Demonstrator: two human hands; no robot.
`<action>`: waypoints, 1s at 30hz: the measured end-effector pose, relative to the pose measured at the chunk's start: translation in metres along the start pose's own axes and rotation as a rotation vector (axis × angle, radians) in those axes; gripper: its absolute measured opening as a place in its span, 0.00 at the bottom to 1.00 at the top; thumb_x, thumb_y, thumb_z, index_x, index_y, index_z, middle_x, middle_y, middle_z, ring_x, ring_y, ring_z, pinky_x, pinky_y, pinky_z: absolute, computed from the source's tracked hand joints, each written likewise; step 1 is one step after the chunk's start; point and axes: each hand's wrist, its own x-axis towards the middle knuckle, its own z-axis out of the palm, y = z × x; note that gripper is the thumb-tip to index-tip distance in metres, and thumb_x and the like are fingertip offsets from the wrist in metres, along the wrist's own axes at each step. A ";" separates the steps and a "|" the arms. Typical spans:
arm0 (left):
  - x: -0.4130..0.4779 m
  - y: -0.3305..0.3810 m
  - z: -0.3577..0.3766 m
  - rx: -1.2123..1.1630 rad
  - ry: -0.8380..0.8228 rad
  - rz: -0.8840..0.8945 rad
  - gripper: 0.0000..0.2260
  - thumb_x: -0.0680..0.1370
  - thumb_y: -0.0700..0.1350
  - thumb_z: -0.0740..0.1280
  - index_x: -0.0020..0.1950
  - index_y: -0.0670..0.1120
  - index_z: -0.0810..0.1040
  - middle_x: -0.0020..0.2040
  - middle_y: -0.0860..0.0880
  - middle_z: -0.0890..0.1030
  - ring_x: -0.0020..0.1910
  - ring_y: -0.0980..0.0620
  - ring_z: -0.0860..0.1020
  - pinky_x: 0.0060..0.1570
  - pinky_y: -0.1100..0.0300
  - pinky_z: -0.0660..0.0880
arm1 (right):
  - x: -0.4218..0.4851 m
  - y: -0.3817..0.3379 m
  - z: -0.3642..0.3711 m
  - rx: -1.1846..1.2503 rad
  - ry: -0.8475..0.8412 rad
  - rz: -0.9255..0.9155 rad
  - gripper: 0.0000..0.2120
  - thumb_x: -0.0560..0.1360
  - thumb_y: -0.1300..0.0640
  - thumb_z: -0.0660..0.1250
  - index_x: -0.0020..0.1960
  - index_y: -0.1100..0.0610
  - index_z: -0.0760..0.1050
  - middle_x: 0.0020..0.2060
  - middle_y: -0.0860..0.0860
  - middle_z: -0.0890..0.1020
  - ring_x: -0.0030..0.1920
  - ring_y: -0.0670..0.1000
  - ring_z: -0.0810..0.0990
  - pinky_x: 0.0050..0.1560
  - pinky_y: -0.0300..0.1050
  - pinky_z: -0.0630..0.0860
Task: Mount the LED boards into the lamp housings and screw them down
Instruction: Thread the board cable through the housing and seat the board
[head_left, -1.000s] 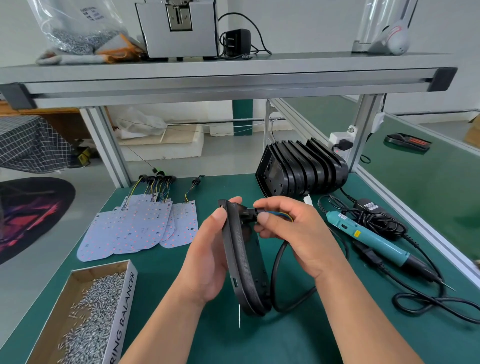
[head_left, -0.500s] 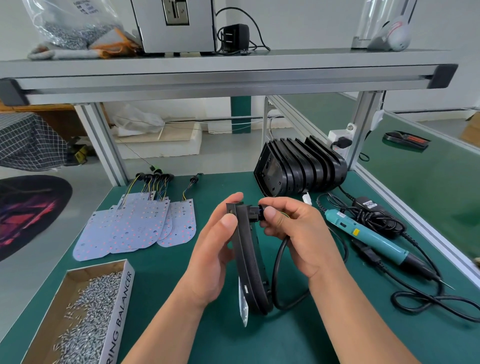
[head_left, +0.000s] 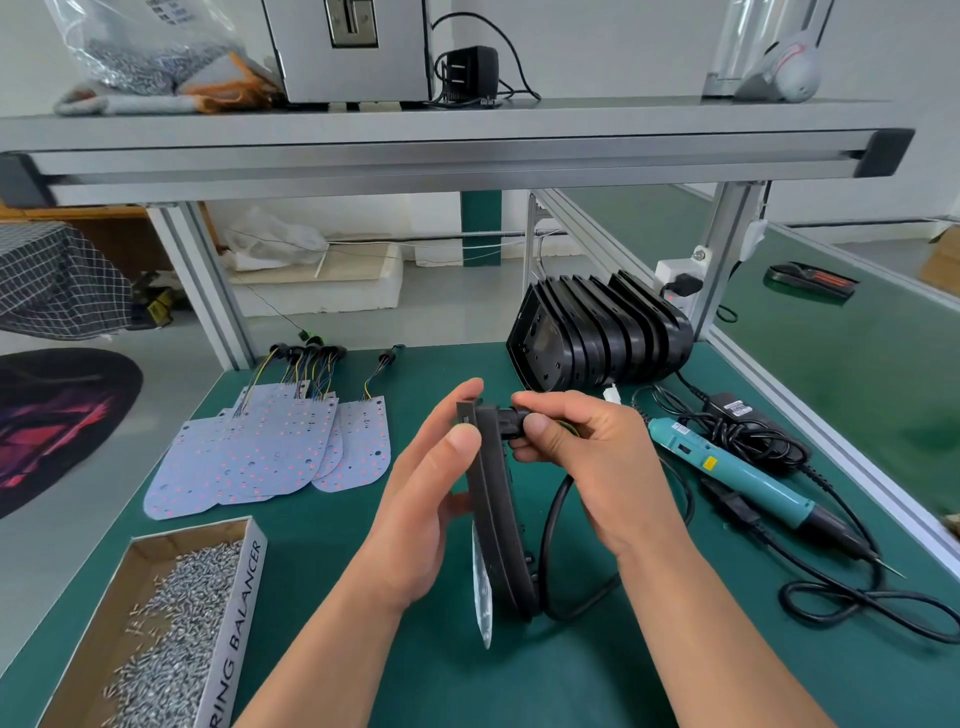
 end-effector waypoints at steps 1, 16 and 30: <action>0.000 0.001 0.000 -0.002 -0.004 -0.006 0.34 0.78 0.69 0.70 0.80 0.58 0.70 0.75 0.40 0.78 0.75 0.33 0.74 0.73 0.25 0.66 | 0.000 0.000 -0.001 -0.019 0.004 -0.009 0.13 0.80 0.65 0.74 0.57 0.49 0.88 0.48 0.53 0.88 0.44 0.56 0.89 0.52 0.47 0.85; -0.001 0.003 0.001 -0.203 0.002 -0.047 0.29 0.76 0.68 0.70 0.74 0.58 0.78 0.72 0.44 0.81 0.72 0.44 0.79 0.78 0.37 0.65 | -0.001 -0.001 0.000 -0.159 -0.092 -0.079 0.20 0.78 0.71 0.73 0.63 0.51 0.86 0.50 0.46 0.84 0.47 0.51 0.88 0.54 0.39 0.82; -0.003 0.008 0.008 -0.384 0.031 -0.099 0.31 0.79 0.63 0.67 0.77 0.48 0.74 0.65 0.35 0.83 0.59 0.36 0.82 0.70 0.37 0.72 | 0.002 0.008 -0.001 -0.053 -0.077 -0.074 0.15 0.80 0.69 0.71 0.60 0.53 0.85 0.35 0.54 0.86 0.34 0.51 0.84 0.41 0.41 0.81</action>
